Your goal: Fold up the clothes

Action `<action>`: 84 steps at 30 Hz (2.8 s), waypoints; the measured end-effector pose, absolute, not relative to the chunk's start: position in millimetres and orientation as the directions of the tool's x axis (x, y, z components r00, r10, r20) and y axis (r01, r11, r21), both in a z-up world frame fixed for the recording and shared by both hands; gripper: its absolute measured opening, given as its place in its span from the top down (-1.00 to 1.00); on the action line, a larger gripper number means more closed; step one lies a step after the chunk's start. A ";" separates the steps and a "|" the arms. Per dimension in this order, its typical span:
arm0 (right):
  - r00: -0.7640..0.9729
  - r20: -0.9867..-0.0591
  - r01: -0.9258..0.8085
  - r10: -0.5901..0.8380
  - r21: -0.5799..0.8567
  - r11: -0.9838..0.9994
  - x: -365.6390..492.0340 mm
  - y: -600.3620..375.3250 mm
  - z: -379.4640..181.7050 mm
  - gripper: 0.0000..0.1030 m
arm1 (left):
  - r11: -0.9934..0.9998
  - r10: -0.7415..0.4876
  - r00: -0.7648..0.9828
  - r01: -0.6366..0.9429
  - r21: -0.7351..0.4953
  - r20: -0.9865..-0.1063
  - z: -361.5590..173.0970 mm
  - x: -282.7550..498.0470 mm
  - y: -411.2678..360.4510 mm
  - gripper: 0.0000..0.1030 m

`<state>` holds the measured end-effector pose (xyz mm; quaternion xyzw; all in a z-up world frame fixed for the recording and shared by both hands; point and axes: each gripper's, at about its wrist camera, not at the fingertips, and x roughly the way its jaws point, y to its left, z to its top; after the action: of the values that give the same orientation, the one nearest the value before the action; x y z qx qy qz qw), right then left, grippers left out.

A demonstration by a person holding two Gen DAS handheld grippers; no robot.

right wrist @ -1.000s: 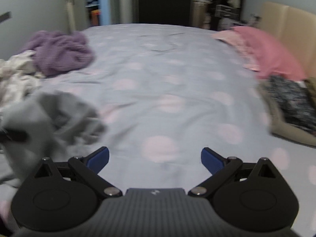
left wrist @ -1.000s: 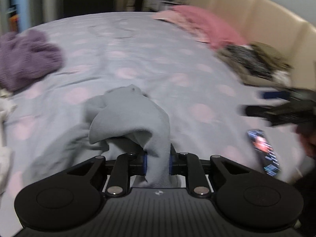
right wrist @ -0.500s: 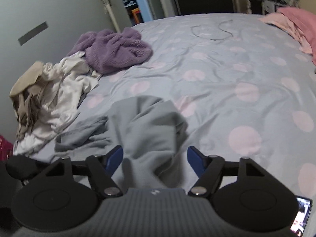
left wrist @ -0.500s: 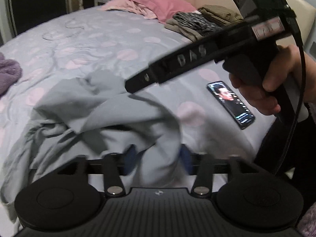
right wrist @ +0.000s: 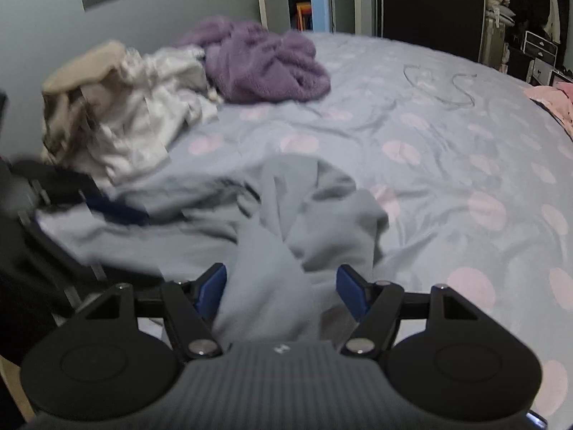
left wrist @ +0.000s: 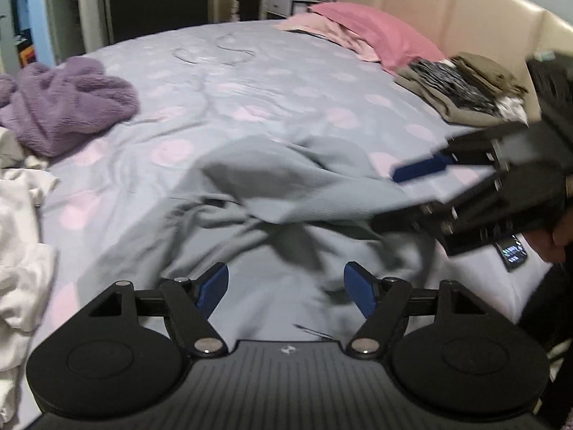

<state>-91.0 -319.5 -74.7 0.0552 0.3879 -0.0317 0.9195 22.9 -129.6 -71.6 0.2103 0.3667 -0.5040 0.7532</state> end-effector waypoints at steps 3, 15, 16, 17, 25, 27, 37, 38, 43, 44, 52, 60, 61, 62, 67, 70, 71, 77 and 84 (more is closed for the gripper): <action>0.657 -0.753 0.116 -0.040 0.048 0.992 -87.8 -319.4 -86.6 0.06 | 0.498 -0.549 0.308 0.867 -0.008 -0.777 -76.1 43.1 -123.7 -0.37; 0.596 -0.792 0.135 -0.132 -0.064 0.989 -87.4 -317.8 -111.1 0.29 | 0.801 -0.236 0.429 0.594 0.075 -0.872 -119.0 117.2 -98.1 0.39; 0.595 -0.792 0.138 -0.136 -0.067 0.988 -87.7 -318.6 -110.7 0.31 | 0.804 -0.239 0.425 0.591 0.068 -0.873 -120.0 119.1 -97.3 0.49; 0.597 -0.790 0.140 -0.140 -0.070 0.988 -88.2 -319.1 -109.6 0.35 | 0.804 -0.245 0.424 0.591 0.062 -0.872 -119.8 119.0 -96.6 0.61; 0.639 -0.729 0.238 -0.247 -0.119 0.964 -101.4 -335.3 -87.2 0.72 | 0.797 -0.330 0.545 0.598 0.082 -0.771 -85.2 109.3 -95.9 0.91; 0.655 -0.696 0.299 -0.293 -0.117 0.947 -108.2 -349.5 -73.0 0.76 | 0.799 -0.358 0.572 0.596 0.075 -0.738 -68.1 110.3 -97.6 0.92; 0.678 -0.512 0.525 -0.527 -0.164 0.835 -148.5 -418.0 32.1 0.78 | 0.746 -0.561 0.678 0.663 0.066 -0.476 74.6 106.0 -119.8 0.91; 0.680 -0.493 0.536 -0.542 -0.170 0.827 -153.2 -421.5 45.2 0.78 | 0.741 -0.579 0.684 0.669 0.066 -0.444 89.4 102.7 -123.1 0.91; 0.683 -0.370 0.601 -0.629 -0.203 0.773 -165.8 -432.1 98.2 0.78 | 0.720 -0.637 0.711 0.687 0.100 -0.299 155.9 90.6 -144.9 0.91; 0.686 -0.341 0.616 -0.643 -0.198 0.762 -168.5 -433.8 111.2 0.78 | 0.717 -0.644 0.714 0.688 0.108 -0.276 167.1 88.1 -149.3 0.91; 0.712 -0.198 0.636 -0.673 -0.223 0.739 -184.7 -423.5 176.2 0.78 | 0.719 -0.664 0.723 0.688 0.104 -0.190 219.9 80.4 -162.9 0.91; 0.694 -0.356 0.588 -0.626 -0.221 0.778 -186.7 -422.3 122.5 0.77 | 0.700 -0.654 0.702 0.703 0.126 -0.282 187.0 83.2 -173.6 0.91; 0.689 -0.386 0.583 -0.613 -0.208 0.786 -186.9 -424.1 112.2 0.77 | 0.696 -0.653 0.695 0.707 0.124 -0.301 179.8 84.3 -174.6 0.91; 0.685 -0.411 0.577 -0.602 -0.198 0.792 -187.6 -424.1 102.2 0.77 | 0.691 -0.652 0.687 0.712 0.120 -0.322 172.3 84.9 -176.0 0.91; 0.640 -0.513 0.536 -0.572 -0.235 0.811 -182.5 -420.7 52.6 0.77 | 0.633 -0.682 0.622 0.765 0.115 -0.385 137.1 73.6 -181.3 0.90; 0.585 -0.568 0.551 -0.578 -0.244 0.798 -185.6 -436.4 31.4 0.77 | 0.572 -0.713 0.564 0.811 0.120 -0.417 116.6 58.1 -192.9 0.90; 0.562 -0.588 0.566 -0.582 -0.240 0.789 -187.8 -443.9 25.5 0.77 | 0.548 -0.725 0.539 0.828 0.114 -0.428 108.9 50.7 -197.1 0.90; 0.478 -0.658 0.598 -0.582 -0.241 0.764 -213.3 -468.1 -2.1 0.74 | 0.401 -0.785 0.377 0.914 0.061 -0.492 61.0 -0.9 -216.4 0.91; 0.513 -0.666 0.597 -0.542 -0.177 0.782 -238.1 -459.5 -2.0 0.27 | 0.270 -0.790 0.228 0.963 0.012 -0.569 3.5 -53.5 -220.4 0.88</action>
<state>-238.1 -459.5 -2.0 0.0372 0.3691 -0.3278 0.8689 -53.5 -220.4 3.5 0.1843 0.2340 -0.5754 0.7617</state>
